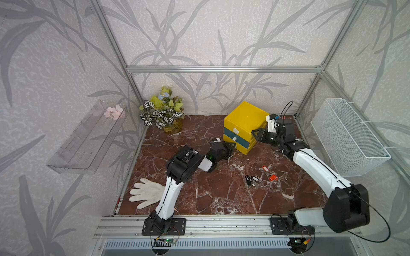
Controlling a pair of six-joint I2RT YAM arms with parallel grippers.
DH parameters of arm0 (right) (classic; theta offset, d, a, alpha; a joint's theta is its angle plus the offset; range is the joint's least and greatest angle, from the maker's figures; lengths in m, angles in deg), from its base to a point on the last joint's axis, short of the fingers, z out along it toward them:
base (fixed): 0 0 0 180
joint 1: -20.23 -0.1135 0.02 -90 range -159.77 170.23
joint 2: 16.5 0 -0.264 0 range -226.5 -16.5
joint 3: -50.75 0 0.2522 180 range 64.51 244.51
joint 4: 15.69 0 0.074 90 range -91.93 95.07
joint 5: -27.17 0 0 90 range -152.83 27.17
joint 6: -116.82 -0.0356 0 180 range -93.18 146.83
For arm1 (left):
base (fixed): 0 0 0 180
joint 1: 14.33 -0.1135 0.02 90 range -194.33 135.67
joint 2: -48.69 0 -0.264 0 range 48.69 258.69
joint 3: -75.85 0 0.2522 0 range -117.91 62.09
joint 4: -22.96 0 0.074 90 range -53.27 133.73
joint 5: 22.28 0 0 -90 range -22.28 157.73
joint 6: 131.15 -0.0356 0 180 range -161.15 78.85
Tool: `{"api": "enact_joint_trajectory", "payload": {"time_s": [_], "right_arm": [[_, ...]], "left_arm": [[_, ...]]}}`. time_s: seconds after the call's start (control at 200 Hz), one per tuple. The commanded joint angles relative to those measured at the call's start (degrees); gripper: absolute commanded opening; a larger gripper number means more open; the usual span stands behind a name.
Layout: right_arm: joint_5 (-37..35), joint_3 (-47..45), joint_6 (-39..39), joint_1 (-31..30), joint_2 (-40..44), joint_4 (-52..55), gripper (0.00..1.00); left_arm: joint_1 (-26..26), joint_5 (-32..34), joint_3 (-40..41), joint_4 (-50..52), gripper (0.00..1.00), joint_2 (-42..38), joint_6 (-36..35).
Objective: Take the keys out of the drawer
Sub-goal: Open the drawer in the storage box.
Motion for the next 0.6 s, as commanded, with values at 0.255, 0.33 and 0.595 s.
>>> {"api": "enact_joint_trajectory", "payload": {"time_s": [0.255,0.33,0.595], "right_arm": [[1.57,-0.49,-0.16,-0.27,-0.18,3.28,0.49],[1.66,-0.73,-0.09,-0.36,-0.06,3.28,0.49],[1.7,-0.88,-0.14,-0.8,-0.39,2.93,0.49]], "left_arm": [[0.07,2.11,8.64,-1.06,0.28,-5.53,-0.86],[0.06,2.0,10.88,-0.4,0.27,-7.0,-1.06],[-1.13,2.21,17.09,3.12,0.26,-15.02,-1.86]]}}
